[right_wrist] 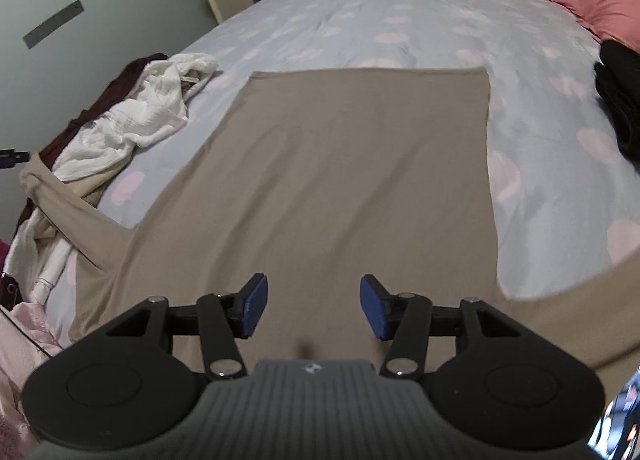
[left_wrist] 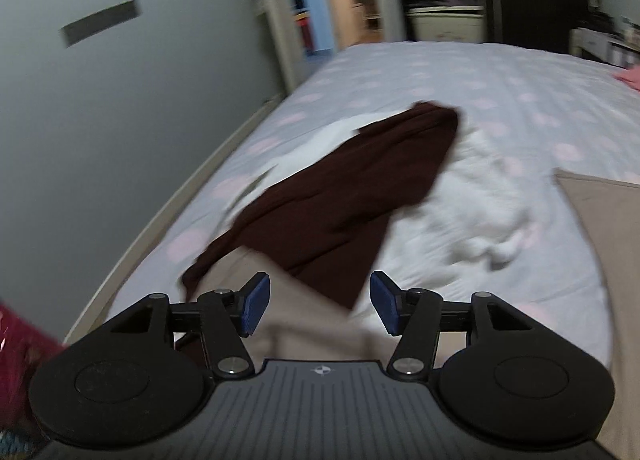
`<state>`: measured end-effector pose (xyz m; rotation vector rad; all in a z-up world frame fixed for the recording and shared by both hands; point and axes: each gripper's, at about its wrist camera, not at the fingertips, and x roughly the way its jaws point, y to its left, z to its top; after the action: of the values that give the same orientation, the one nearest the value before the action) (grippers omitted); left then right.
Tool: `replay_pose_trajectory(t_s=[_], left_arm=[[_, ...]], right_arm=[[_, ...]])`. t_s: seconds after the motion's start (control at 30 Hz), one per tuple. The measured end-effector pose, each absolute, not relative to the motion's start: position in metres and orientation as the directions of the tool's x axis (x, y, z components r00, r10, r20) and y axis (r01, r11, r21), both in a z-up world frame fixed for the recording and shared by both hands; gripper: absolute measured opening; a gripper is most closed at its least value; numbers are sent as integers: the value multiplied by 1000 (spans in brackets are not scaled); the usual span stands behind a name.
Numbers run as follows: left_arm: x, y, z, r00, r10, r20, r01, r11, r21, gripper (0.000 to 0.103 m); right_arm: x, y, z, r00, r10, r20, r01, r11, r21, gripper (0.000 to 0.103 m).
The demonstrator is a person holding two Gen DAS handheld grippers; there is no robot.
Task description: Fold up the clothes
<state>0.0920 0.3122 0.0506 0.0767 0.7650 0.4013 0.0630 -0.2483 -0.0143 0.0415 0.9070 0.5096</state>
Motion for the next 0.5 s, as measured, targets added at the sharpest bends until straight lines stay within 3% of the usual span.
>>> replay_pose_trajectory(t_s=[0.33,0.4,0.5], left_arm=[[70,371,15,622,423,-659,-524,850,51,54],[66,375,12,622,419,-661,-531,846,36,44],[62,373,15,643,409,-648,-517,856,28,20]], right_arm=[[25,-224,-31,548,431,-717,-360,895,263,57],[19,-216,-35,546,431,-718,-378,892,248,57],[14,-205,-38,542,440,-716,-430,877,214,57]])
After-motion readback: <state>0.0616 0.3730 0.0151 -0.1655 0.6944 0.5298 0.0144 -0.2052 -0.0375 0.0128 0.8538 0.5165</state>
